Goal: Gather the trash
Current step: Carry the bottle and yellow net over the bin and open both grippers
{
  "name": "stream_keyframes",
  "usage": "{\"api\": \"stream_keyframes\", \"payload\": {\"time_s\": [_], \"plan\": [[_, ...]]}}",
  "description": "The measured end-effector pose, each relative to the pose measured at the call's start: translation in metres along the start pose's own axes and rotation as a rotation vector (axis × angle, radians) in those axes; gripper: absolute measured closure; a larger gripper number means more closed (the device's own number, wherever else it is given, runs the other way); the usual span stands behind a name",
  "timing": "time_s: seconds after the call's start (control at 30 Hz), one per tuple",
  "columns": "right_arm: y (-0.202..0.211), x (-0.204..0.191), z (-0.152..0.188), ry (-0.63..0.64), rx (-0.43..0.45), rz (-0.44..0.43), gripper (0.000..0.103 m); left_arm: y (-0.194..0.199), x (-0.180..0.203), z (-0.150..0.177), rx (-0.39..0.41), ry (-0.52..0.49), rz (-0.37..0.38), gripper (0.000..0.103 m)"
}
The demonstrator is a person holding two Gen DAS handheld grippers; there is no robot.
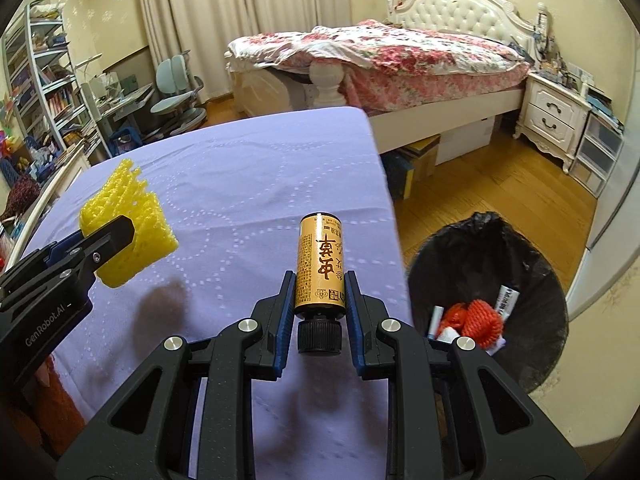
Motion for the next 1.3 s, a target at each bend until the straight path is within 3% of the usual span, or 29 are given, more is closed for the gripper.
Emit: {"api": "stream_keyframes", "payload": {"time_s": [0.53, 1.3], "plan": [[0.02, 0.101, 0.025, -0.147, 0.017, 0.155, 0.08, -0.02, 0.101, 0.008, -0.011, -0.123, 0.155, 0.061], [0.002, 0.188, 0.026, -0.246, 0.022, 0.243, 0.08, -0.068, 0.185, 0.016, -0.046, -0.245, 0.196, 0.061]]}}
Point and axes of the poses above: each gripper's, at about its wrist camera, not at the fingertips, and y roughly against the way its jaws point, x to its right, z to its underside, the point moved 3 cm from there along -y, roughly the way its jaws point, and after that the axes turned 7 degrees about y, right-handed, at the moved point
